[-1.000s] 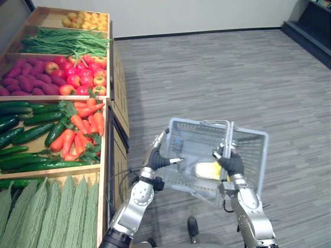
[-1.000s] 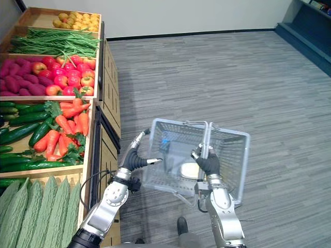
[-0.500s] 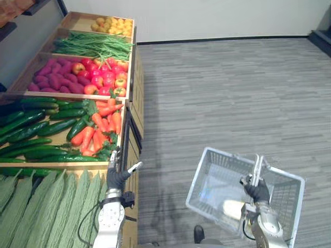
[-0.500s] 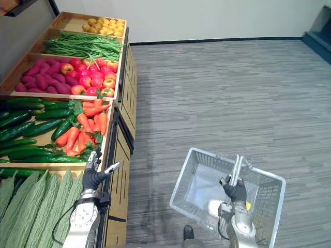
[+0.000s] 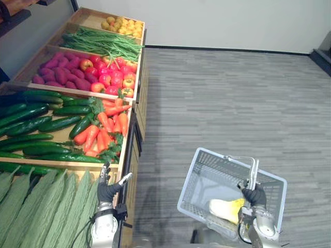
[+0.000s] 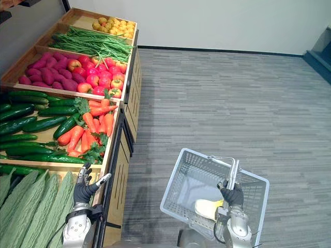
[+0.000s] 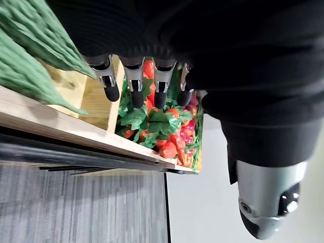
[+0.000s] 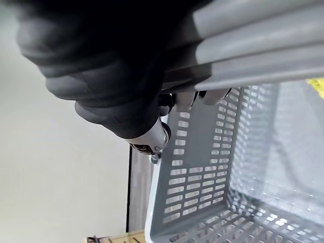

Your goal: Pick vegetable in the basket

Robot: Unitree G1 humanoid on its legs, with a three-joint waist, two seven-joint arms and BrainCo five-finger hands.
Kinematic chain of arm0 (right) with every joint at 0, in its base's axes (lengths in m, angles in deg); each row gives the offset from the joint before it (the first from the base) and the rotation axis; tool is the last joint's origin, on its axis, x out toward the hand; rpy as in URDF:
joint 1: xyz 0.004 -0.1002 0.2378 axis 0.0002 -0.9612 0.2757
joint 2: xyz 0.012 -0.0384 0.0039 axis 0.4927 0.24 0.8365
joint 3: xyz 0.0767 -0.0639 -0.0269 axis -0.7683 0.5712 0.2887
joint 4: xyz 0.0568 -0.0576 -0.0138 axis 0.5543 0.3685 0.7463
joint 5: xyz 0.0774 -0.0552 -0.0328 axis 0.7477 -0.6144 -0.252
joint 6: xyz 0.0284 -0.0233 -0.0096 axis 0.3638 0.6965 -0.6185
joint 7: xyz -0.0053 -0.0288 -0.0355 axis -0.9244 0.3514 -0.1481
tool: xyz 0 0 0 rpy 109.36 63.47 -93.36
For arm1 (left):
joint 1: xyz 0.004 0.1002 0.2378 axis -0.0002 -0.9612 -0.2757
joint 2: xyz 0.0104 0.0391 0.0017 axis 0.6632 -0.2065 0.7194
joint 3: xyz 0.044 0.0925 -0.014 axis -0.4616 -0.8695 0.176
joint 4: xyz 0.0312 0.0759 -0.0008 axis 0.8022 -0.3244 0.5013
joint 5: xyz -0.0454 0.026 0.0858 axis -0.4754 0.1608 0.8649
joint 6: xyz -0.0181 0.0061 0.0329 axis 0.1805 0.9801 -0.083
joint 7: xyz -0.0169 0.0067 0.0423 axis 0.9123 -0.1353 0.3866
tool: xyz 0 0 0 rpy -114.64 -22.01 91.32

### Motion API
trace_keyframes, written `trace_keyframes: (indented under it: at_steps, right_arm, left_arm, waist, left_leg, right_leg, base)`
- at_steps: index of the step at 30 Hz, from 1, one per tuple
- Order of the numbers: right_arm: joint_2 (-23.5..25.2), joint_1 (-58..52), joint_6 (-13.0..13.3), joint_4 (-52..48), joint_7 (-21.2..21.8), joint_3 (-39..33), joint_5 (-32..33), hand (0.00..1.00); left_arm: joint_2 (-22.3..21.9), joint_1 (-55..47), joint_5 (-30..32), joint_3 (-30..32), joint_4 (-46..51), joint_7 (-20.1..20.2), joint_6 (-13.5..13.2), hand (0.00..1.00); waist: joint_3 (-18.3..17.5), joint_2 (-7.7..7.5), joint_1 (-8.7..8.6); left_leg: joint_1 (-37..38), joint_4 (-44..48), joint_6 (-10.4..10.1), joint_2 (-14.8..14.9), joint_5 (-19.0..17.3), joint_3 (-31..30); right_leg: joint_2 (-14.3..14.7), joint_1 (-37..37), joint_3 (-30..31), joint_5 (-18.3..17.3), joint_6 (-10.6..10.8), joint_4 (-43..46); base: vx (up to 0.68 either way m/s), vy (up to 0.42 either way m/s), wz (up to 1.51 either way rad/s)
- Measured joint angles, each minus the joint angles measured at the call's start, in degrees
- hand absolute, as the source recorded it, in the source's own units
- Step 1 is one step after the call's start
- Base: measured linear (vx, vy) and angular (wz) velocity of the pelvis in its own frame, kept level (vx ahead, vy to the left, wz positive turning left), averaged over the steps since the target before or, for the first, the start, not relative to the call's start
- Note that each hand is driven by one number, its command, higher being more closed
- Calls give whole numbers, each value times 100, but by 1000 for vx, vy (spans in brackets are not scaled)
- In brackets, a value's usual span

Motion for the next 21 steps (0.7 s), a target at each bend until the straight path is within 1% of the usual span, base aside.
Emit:
trace_keyframes:
  at_steps: [1, 2, 3, 4, 5, 6, 7, 8, 9, 10, 11, 12, 13, 14, 15, 16, 17, 18, 19, 20, 21]
  right_arm:
    - [-143, 68, 1, 85, -14, -38, -15, 100]
    - [-290, 125, -8, 184, -28, -37, -16, 100]
    - [-338, 254, -17, 240, -48, -24, -47, 100]
    - [-352, 252, -19, 239, -45, -1, -59, 100]
    - [-399, 207, -15, 237, -38, 103, -59, 100]
    - [-420, 141, -9, 198, 5, 257, -52, 100]
    - [-417, 136, -9, 178, 8, 275, -50, 100]
    - [-379, 136, -9, 63, 1, 329, -48, 100]
    - [-396, 124, 1, -9, -4, 334, -37, 100]
    - [-401, 114, 2, -36, -4, 338, -29, 100]
    - [-396, 59, 3, -122, -11, 332, 3, 100]
    - [-402, 46, 6, -130, -13, 298, 15, 100]
    - [-410, 29, 6, -129, -41, 224, 43, 100]
    - [-427, -13, 18, -130, -90, 168, 52, 100]
    - [-416, -39, 25, -89, -99, 116, 55, 100]
    - [-353, -63, 22, 33, -116, 54, 59, 100]
    - [-348, -41, 23, 115, -114, -39, 56, 100]
    - [-344, -13, 22, 170, -126, -67, 55, 100]
    - [-271, 95, 0, 329, -127, -136, 55, 100]
    - [-194, 173, -4, 512, -126, -181, 53, 100]
    - [-165, 181, -5, 572, -126, -175, 53, 100]
  left_arm:
    - [4, 132, 36, 0, -66, -14, -18, 0]
    - [-92, 181, 48, 7, -100, -38, -15, 0]
    - [-156, 211, 103, -9, -68, -52, -32, 0]
    - [-261, 210, 151, -50, -29, -77, -32, 0]
    - [-405, 147, 168, -96, 133, -98, -68, 0]
    - [-396, 86, 157, -152, 336, -115, -168, 0]
    - [-395, 84, 142, -151, 368, -119, -187, 0]
    - [-399, 90, 112, -161, 487, -141, -222, 0]
    - [-401, 114, 65, -160, 555, -178, -231, 0]
    - [-401, 119, 29, -160, 583, -209, -232, 0]
    - [-401, 110, -26, -156, 669, -235, -233, 0]
    - [-400, 110, -32, -153, 706, -247, -239, 0]
    - [-401, 126, -20, -155, 762, -276, -263, 0]
    - [-401, 127, 12, -164, 867, -302, -268, 0]
    - [-377, 129, 48, -170, 903, -332, -284, 0]
    - [-310, 196, 143, -152, 919, -370, -283, 0]
    - [-284, 241, 216, -151, 987, -395, -283, 0]
    - [-267, 241, 255, -142, 1039, -416, -283, 0]
    - [-246, 185, 329, -137, 1134, -463, -282, 0]
    - [-254, 37, 376, -107, 1207, -482, -279, 0]
    - [-250, -48, 382, -111, 1254, -485, -279, 0]
  waist:
    - [48, 109, -33]
    - [93, 305, 17]
    - [123, 304, 27]
    - [124, 303, 0]
    - [133, 305, -25]
    - [149, 282, 26]
    - [154, 290, 40]
    - [171, 380, 124]
    - [180, 373, 173]
    - [187, 360, 188]
    - [193, 362, 242]
    - [195, 366, 280]
    - [196, 367, 334]
    - [199, 394, 307]
    - [191, 404, 302]
    - [135, 313, 277]
    - [167, 201, 306]
    - [195, 158, 319]
    - [240, 60, 328]
    - [267, -3, 348]
    - [276, -25, 342]
  left_leg:
    - [153, 52, -208, 168, -40, -144]
    - [209, 78, -297, 345, -9, -215]
    - [234, 162, -562, 326, 391, -283]
    - [326, 286, -573, 297, 771, -280]
    - [224, 879, -563, 252, 1315, -236]
    - [-355, 2203, -502, 484, 2212, -53]
    - [-490, 2464, -502, 554, 2224, 0]
    - [-1028, 3397, -403, 929, 2053, 381]
    - [-1452, 3828, -328, 1068, 1807, 703]
    - [-1607, 3878, -305, 1085, 1694, 854]
    - [-1879, 3761, -261, 1120, 1481, 1220]
    - [-1989, 3593, -253, 1109, 1393, 1387]
    - [-2189, 3017, -246, 1048, 1371, 1762]
    - [-2260, 2140, -191, 913, 1604, 2210]
    - [-2238, 1818, 62, 864, 1593, 2475]
    - [-2030, 1408, 159, 644, 1496, 2549]
    - [-1915, 1006, 273, 416, 1428, 2503]
    - [-1867, 826, 323, 310, 1394, 2437]
    - [-1708, 584, 340, 148, 1382, 2359]
    - [-1422, 376, 338, 12, 1379, 2295]
    - [-1270, 294, 322, -50, 1369, 2245]
  right_leg:
    - [188, 192, 118, 795, 11, -341]
    - [319, 269, 1, 754, -70, -208]
    - [231, 221, -7, 371, -148, 257]
    - [131, 270, -37, 156, -182, 595]
    - [99, 547, -152, -46, -258, 724]
    - [111, 1143, -295, -223, -344, 260]
    - [135, 1275, -329, -262, -354, 150]
    - [277, 1747, -492, -289, -386, -351]
    - [295, 2116, -602, -288, -386, -690]
    - [275, 2290, -668, -288, -386, -825]
    - [266, 2634, -818, -288, -384, -1112]
    - [264, 2777, -888, -289, -382, -1222]
    - [251, 3007, -1040, -325, -321, -1358]
    - [262, 3198, -1225, -423, -171, -1390]
    - [279, 3264, -1296, -496, -84, -1381]
    - [187, 3343, -1351, -585, -4, -1370]
    - [141, 3338, -1307, -582, -3, -1370]
    - [122, 3361, -1305, -582, -3, -1370]
    - [51, 3443, -1309, -579, -1, -1244]
    - [-56, 3500, -1294, -578, 0, -827]
    - [-119, 3523, -1296, -569, 2, -535]
  base:
    - [423, -175, 34]
    - [499, -200, 36]
    - [503, -226, 18]
    - [601, -316, 48]
    - [626, -340, 56]
    - [509, -254, 45]
    - [486, -236, 33]
    - [446, -193, 27]
    - [421, -180, 33]
    - [381, -109, 47]
    - [276, -55, 42]
    - [319, -27, 53]
    - [299, 21, 65]
    - [298, 39, 75]
    - [380, 70, 110]
    - [373, 89, 114]
    - [367, 93, 112]
    - [285, 84, 93]
    - [275, 55, 80]
    - [275, 44, 77]
    - [266, 33, 71]
